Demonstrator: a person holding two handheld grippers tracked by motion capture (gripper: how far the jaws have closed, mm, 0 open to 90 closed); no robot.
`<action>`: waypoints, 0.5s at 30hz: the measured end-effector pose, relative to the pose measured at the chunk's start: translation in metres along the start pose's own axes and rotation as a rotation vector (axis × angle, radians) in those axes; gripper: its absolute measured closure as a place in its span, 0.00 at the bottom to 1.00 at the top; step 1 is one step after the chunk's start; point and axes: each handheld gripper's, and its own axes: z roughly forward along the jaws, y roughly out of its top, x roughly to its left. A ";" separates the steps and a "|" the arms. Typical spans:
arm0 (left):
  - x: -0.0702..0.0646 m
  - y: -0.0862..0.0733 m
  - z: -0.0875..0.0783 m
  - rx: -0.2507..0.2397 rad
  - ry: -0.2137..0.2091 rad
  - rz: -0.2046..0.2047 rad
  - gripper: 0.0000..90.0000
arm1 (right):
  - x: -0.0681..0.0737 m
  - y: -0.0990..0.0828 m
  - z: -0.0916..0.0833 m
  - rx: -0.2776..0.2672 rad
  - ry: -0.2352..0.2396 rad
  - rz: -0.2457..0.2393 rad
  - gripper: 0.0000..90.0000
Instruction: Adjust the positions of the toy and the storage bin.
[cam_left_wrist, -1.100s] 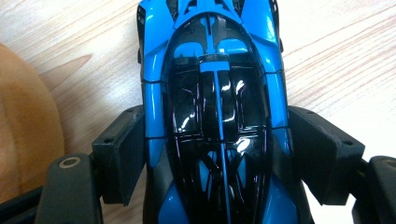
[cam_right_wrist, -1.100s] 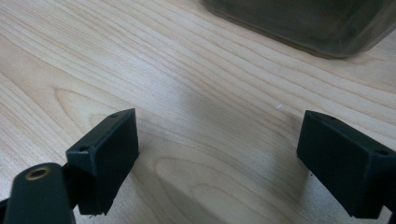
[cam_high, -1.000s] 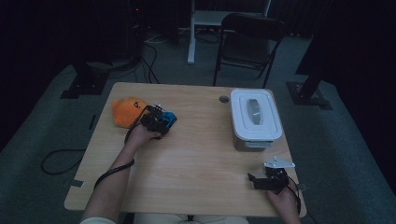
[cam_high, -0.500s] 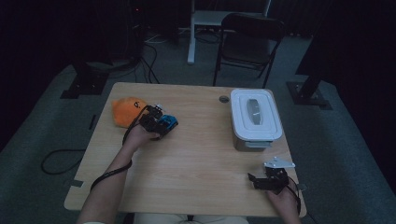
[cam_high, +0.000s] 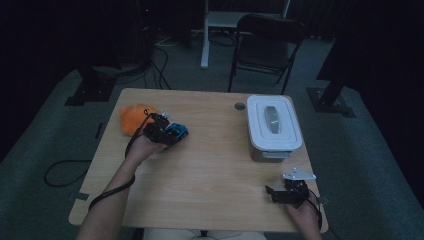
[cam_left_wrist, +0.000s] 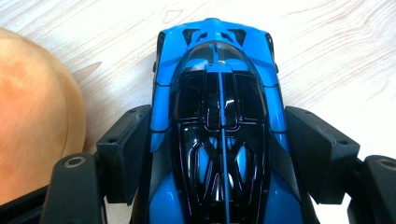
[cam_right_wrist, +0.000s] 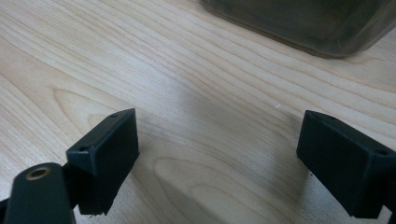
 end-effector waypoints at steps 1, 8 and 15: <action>-0.001 -0.002 -0.003 -0.010 0.008 0.004 0.31 | 0.000 0.000 0.000 0.000 0.000 0.000 0.14; -0.006 -0.016 -0.023 -0.025 0.007 0.027 0.31 | 0.000 0.000 0.000 0.000 0.000 0.001 0.14; -0.009 -0.036 -0.038 -0.035 0.002 0.033 0.31 | 0.000 0.000 0.000 0.000 -0.002 0.003 0.14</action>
